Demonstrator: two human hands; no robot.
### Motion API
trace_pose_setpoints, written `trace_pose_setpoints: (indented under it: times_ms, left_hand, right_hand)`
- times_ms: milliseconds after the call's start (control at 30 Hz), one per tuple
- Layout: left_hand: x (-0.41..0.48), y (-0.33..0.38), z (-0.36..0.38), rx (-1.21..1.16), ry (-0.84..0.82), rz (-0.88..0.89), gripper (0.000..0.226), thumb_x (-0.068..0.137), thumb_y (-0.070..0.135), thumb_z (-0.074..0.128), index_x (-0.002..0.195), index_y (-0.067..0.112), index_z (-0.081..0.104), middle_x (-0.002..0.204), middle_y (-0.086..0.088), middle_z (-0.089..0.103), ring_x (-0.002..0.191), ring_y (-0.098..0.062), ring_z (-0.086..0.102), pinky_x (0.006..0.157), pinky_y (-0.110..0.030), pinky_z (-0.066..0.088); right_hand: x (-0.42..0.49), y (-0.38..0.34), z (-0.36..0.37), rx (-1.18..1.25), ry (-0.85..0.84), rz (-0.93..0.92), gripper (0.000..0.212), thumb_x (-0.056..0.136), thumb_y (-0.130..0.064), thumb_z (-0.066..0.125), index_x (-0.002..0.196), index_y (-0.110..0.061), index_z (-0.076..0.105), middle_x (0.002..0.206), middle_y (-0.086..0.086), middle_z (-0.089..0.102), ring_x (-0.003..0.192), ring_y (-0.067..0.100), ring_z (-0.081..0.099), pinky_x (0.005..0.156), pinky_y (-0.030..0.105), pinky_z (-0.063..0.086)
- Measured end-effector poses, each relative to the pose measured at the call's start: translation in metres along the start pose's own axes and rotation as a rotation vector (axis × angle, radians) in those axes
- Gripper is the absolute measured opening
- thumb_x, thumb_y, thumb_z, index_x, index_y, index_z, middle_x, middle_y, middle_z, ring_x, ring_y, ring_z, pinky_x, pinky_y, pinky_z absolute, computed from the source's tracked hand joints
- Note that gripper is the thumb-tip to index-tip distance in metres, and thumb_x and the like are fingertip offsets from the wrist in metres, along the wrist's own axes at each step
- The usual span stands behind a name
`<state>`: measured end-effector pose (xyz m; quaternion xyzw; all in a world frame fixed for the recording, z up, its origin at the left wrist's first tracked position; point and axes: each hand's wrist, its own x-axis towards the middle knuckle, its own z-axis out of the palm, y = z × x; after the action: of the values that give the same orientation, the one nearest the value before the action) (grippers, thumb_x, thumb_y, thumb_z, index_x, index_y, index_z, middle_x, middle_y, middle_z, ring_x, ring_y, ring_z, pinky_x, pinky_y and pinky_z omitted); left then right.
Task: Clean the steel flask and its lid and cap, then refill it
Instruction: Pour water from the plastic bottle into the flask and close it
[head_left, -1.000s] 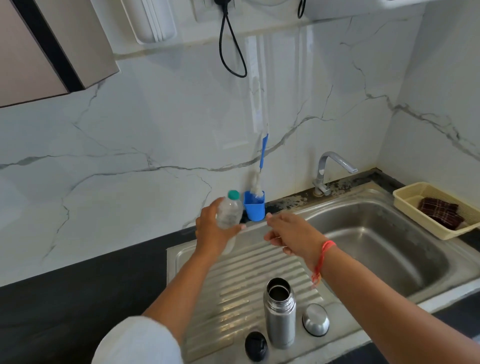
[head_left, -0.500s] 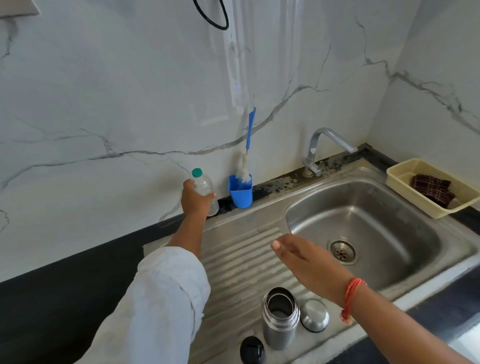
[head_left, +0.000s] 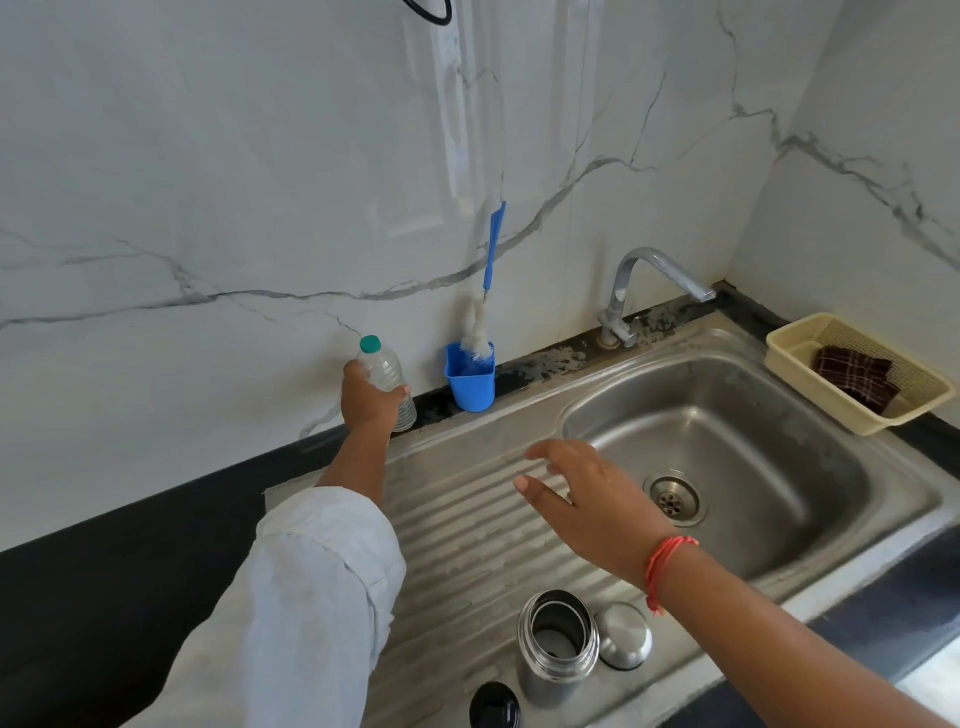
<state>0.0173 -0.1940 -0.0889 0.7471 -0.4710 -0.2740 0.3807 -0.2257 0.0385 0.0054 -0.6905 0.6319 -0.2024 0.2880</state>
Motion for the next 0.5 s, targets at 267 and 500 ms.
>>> trace_pose_setpoints:
  times_ms: [267, 500]
  left_hand:
    - [0.001, 0.006, -0.005, -0.07, -0.011, -0.078, 0.087, 0.075, 0.018, 0.092, 0.143, 0.011, 0.038, 0.142, -0.011, 0.052, 0.13, -0.032, 0.053, 0.111, -0.045, 0.047]
    - [-0.001, 0.011, -0.01, 0.039, -0.004, -0.087, 0.105, 0.069, 0.033, 0.096, 0.149, 0.008, 0.033, 0.148, -0.013, 0.047, 0.137, -0.035, 0.047, 0.11, -0.052, 0.047]
  right_hand:
    - [0.023, 0.007, 0.0, -0.231, 0.058, -0.079, 0.059, 0.098, -0.059, 0.042, 0.148, -0.027, 0.04, 0.148, -0.001, 0.041, 0.137, 0.018, 0.04, 0.114, 0.036, 0.04]
    - [0.026, 0.009, -0.001, -0.281, 0.07, -0.057, 0.062, 0.098, -0.059, 0.045, 0.151, -0.027, 0.036, 0.156, 0.006, 0.032, 0.145, 0.025, 0.031, 0.118, 0.04, 0.035]
